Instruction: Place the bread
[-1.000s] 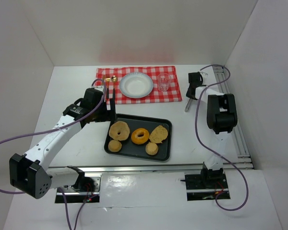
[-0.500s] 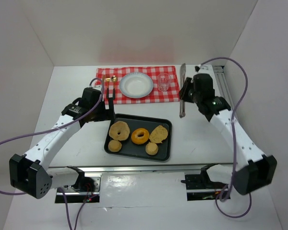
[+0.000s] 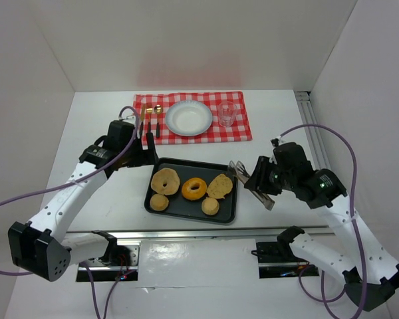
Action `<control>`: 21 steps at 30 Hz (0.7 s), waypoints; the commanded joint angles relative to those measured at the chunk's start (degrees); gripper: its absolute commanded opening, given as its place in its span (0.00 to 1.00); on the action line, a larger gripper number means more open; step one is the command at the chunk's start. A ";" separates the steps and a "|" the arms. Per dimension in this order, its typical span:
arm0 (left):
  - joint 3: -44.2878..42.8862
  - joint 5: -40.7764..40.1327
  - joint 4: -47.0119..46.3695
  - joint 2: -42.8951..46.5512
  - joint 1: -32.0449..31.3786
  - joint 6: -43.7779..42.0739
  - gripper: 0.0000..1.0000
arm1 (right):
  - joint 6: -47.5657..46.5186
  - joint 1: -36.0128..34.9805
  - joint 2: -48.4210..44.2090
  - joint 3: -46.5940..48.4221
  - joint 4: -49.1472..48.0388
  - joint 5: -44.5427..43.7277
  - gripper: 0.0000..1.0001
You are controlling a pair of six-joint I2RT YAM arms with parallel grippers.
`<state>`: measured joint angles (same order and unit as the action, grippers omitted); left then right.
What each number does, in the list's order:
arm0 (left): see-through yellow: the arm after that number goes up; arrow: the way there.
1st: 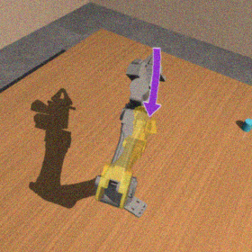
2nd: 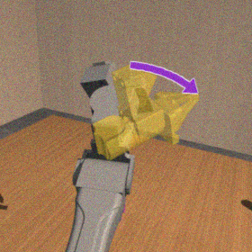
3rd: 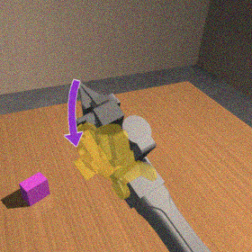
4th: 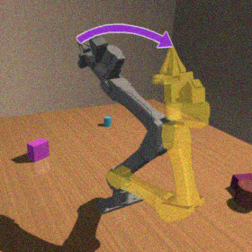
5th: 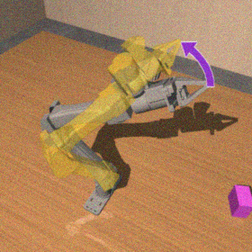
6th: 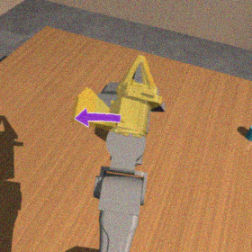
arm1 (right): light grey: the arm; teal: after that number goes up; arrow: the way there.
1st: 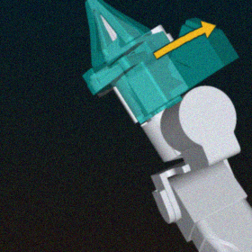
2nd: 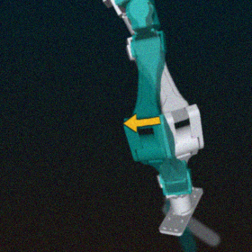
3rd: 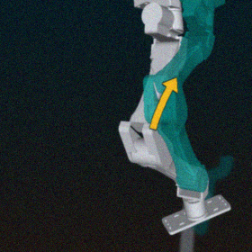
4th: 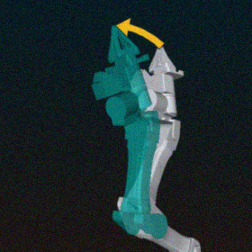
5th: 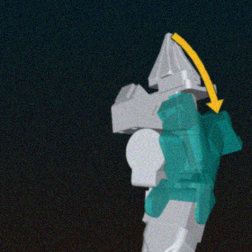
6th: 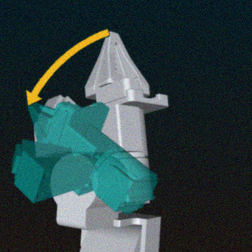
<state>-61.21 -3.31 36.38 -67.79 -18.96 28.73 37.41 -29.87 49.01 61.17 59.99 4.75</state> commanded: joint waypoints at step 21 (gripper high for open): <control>-1.19 2.87 -2.02 -0.59 0.33 0.88 1.00 | 4.87 -2.83 2.31 -8.69 -3.64 1.49 0.53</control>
<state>-61.21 -1.52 36.21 -68.20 -18.94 28.77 41.50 -32.03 51.05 52.88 60.49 5.63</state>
